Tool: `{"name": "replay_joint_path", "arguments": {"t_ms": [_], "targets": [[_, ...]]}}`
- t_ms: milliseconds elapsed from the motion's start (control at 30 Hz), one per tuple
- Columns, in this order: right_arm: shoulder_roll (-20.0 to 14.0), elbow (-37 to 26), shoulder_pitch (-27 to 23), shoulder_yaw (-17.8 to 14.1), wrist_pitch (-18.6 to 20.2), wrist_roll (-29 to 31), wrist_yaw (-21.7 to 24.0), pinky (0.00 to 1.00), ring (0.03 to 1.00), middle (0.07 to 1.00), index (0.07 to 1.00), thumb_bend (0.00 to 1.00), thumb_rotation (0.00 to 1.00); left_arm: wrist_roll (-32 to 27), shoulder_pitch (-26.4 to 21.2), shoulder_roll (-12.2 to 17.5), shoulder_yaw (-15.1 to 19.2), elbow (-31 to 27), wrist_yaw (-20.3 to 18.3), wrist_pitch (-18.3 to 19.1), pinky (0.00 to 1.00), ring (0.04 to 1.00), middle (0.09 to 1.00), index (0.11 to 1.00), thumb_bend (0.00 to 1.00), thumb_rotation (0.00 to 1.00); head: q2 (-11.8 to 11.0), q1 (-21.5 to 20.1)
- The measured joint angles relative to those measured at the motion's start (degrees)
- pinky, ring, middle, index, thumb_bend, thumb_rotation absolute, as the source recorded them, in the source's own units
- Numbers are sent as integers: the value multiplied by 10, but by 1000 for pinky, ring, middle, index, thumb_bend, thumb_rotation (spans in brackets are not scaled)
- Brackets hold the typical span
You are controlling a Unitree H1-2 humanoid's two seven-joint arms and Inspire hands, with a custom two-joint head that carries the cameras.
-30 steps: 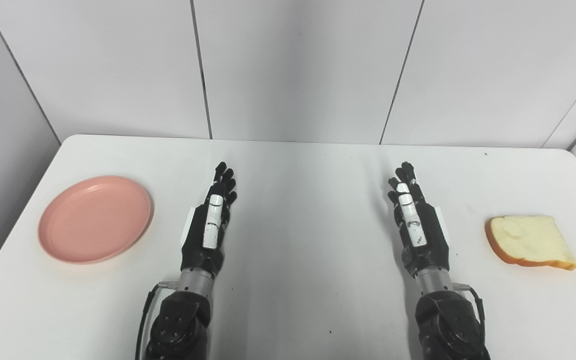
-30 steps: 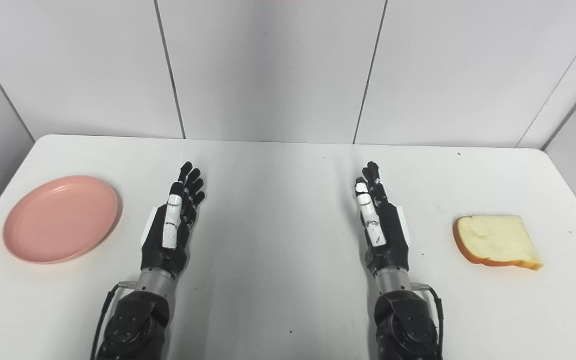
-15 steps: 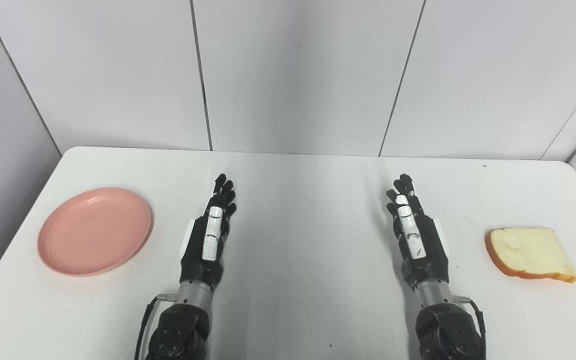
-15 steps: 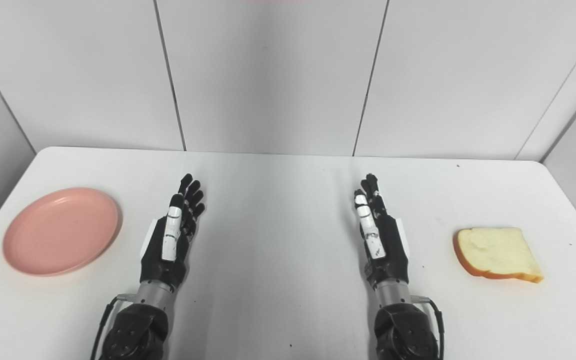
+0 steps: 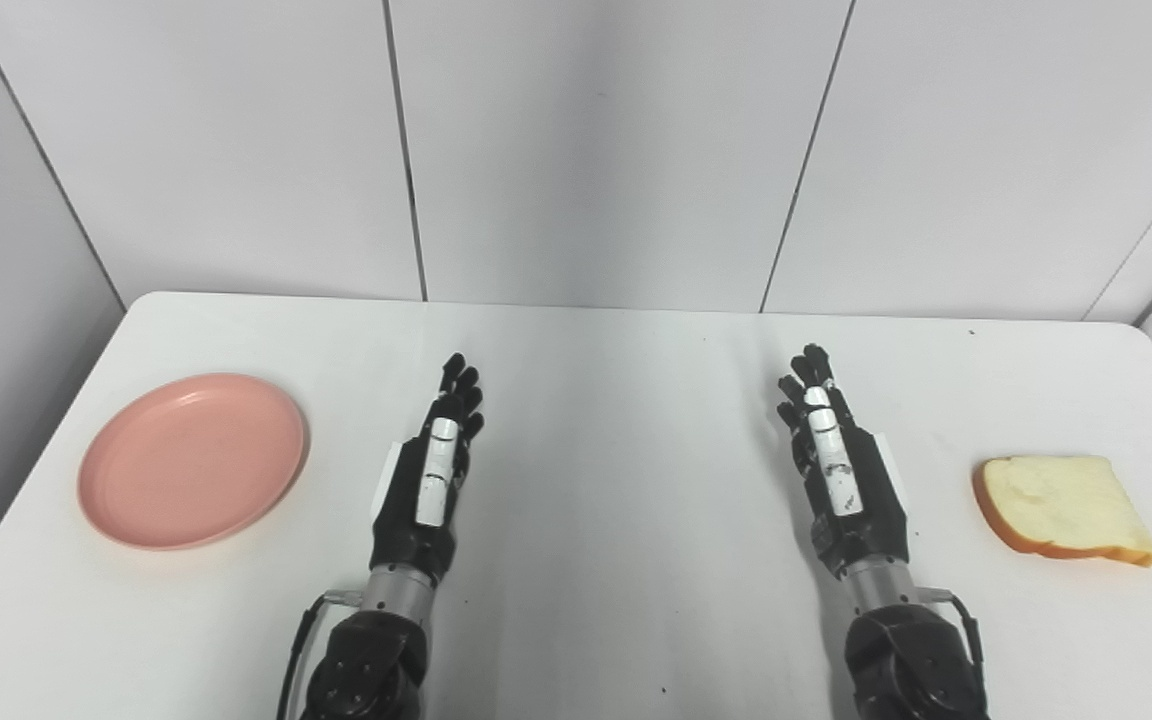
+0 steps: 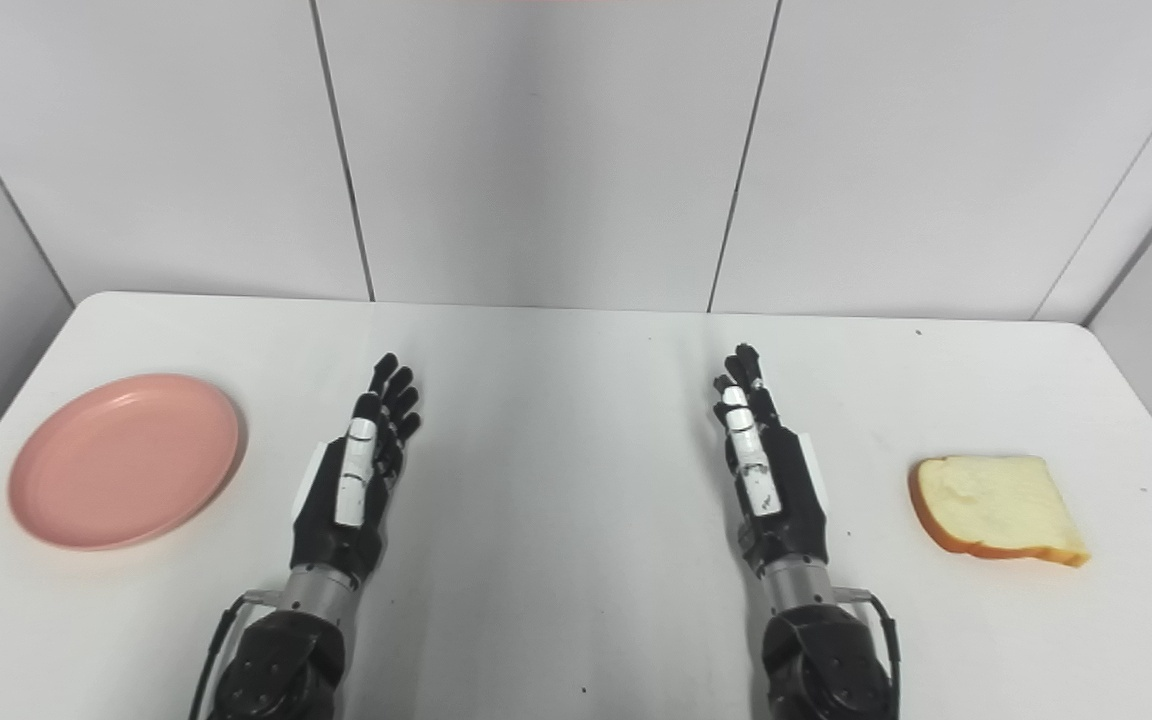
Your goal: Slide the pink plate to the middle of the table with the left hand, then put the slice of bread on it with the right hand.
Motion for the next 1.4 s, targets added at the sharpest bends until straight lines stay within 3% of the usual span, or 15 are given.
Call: {"name": "replay_joint_path", "arguments": {"t_ms": [333, 500, 667, 1000, 1400], "targets": [[-20, 29, 0, -23, -2, 21, 18, 1000, 1000, 1000, 1000, 489, 866, -3, -37, -12, 15, 34, 13, -15, 996, 1000, 993, 986, 717, 973, -27, 91], [-25, 23, 0, -23, -1, 22, 21, 1000, 1000, 1000, 1000, 501, 879, 4, -40, -8, 17, 33, 19, -15, 945, 964, 958, 954, 719, 955, -32, 101], [-24, 8, 1, -25, 7, 22, 14, 1000, 991, 992, 993, 590, 840, 11, -45, 5, 31, 19, 30, -20, 931, 941, 916, 947, 676, 999, -33, 109], [-25, 6, 1, -30, 23, 25, 9, 1000, 984, 984, 980, 561, 866, -17, -78, 43, 89, -5, 41, 13, 864, 891, 873, 890, 731, 1000, -31, 131], [-27, -8, 3, -34, 32, 30, 8, 965, 957, 960, 948, 581, 829, -29, -92, 79, 149, 1, 75, 15, 649, 692, 704, 747, 761, 1000, -28, 158]]}}
